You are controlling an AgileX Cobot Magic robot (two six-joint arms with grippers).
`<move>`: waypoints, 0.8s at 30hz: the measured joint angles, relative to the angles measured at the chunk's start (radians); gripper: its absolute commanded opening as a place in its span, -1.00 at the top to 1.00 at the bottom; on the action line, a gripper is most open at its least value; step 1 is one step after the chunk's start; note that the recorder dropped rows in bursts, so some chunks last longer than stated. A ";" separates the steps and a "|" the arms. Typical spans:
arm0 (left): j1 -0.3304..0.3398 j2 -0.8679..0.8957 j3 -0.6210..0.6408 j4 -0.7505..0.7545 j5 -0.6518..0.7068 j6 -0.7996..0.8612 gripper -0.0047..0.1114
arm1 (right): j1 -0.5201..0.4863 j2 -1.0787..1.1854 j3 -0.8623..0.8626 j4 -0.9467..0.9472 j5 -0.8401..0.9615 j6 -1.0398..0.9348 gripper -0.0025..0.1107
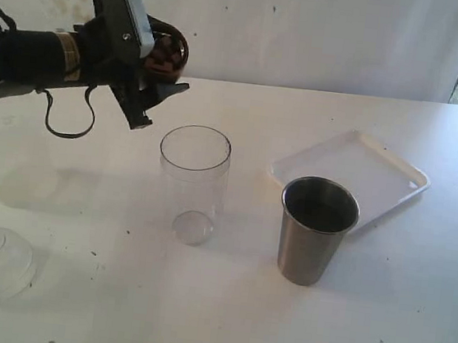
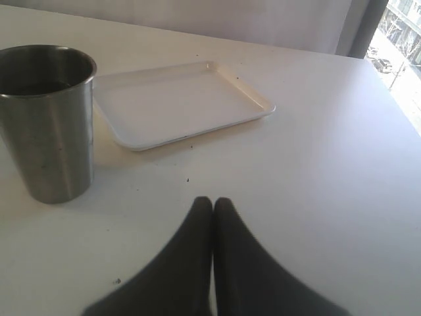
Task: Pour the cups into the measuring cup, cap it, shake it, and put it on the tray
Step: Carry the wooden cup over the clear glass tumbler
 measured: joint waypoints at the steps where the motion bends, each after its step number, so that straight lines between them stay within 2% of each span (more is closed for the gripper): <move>1: 0.000 -0.002 0.002 0.033 -0.012 0.000 0.92 | 0.000 0.000 0.000 0.000 0.000 0.000 0.96; 5: 0.000 -0.004 0.002 0.108 -0.046 -0.037 0.92 | 0.000 0.000 0.000 0.000 0.000 0.000 0.96; 9: 0.000 -0.004 0.002 0.117 -0.050 -0.076 0.92 | 0.000 0.000 0.000 0.000 0.000 0.000 0.96; 15: -0.005 -0.004 0.002 0.121 -0.132 -0.104 0.92 | 0.000 0.000 0.000 0.000 0.000 0.000 0.96; 24: -0.036 -0.004 0.002 0.124 -0.063 -0.031 0.92 | 0.000 0.000 0.000 0.000 0.000 0.000 0.96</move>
